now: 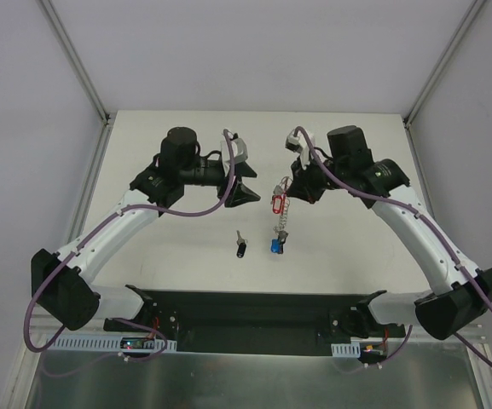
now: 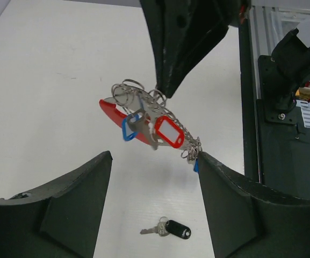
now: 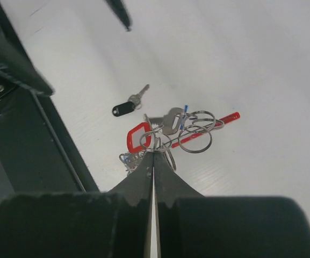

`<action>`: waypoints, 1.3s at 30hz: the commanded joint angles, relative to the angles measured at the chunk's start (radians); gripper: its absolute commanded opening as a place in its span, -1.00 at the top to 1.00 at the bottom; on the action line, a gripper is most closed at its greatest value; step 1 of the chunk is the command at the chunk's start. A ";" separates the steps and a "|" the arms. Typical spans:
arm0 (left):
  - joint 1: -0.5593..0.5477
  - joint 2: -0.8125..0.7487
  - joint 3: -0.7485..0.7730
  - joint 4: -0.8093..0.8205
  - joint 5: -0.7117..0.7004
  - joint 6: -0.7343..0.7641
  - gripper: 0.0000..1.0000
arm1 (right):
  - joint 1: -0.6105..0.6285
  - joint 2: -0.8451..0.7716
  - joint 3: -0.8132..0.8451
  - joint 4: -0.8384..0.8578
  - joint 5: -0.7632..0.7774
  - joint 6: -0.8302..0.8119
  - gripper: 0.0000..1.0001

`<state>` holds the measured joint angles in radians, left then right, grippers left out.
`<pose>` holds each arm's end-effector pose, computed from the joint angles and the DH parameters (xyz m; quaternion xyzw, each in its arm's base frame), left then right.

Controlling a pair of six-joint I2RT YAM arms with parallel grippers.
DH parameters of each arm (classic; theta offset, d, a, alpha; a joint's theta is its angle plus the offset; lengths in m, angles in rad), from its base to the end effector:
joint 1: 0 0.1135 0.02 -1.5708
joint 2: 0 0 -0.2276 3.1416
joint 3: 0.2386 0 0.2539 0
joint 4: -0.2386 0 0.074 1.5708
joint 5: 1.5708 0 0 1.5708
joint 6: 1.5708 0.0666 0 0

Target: Put the keys on the keyring

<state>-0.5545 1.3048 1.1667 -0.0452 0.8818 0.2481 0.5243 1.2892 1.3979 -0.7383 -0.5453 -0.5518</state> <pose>0.2511 -0.2160 0.3374 0.5228 0.5335 -0.4125 0.5214 0.2436 0.1807 0.3415 -0.5447 0.6745 0.2340 0.4399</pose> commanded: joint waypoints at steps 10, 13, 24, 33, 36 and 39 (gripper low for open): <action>0.010 -0.047 -0.114 0.113 -0.168 -0.147 -0.31 | -0.061 0.277 -0.083 0.246 0.131 0.282 0.98; 0.010 -0.103 -0.186 0.133 -0.250 -0.162 -0.32 | -0.063 0.369 -0.095 0.367 0.056 0.309 0.98; 0.010 -0.294 -0.426 0.174 -0.523 -0.170 -0.35 | -0.067 0.529 -0.197 0.599 0.074 0.354 0.98; 0.010 -0.311 -0.475 0.182 -0.584 -0.136 -0.36 | -0.079 0.541 -0.105 0.378 0.176 0.300 0.54; 0.010 -0.334 -0.478 0.174 -0.627 -0.127 -0.37 | -0.069 0.495 -0.047 0.263 0.267 0.312 0.07; 0.010 -0.351 -0.464 0.136 -0.705 -0.116 -0.38 | -0.052 0.478 0.024 0.156 0.353 0.331 -0.20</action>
<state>-0.5545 1.0027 0.6899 0.0914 0.2852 0.1043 0.4515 1.8408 1.3083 -0.4034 -0.3229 -0.2298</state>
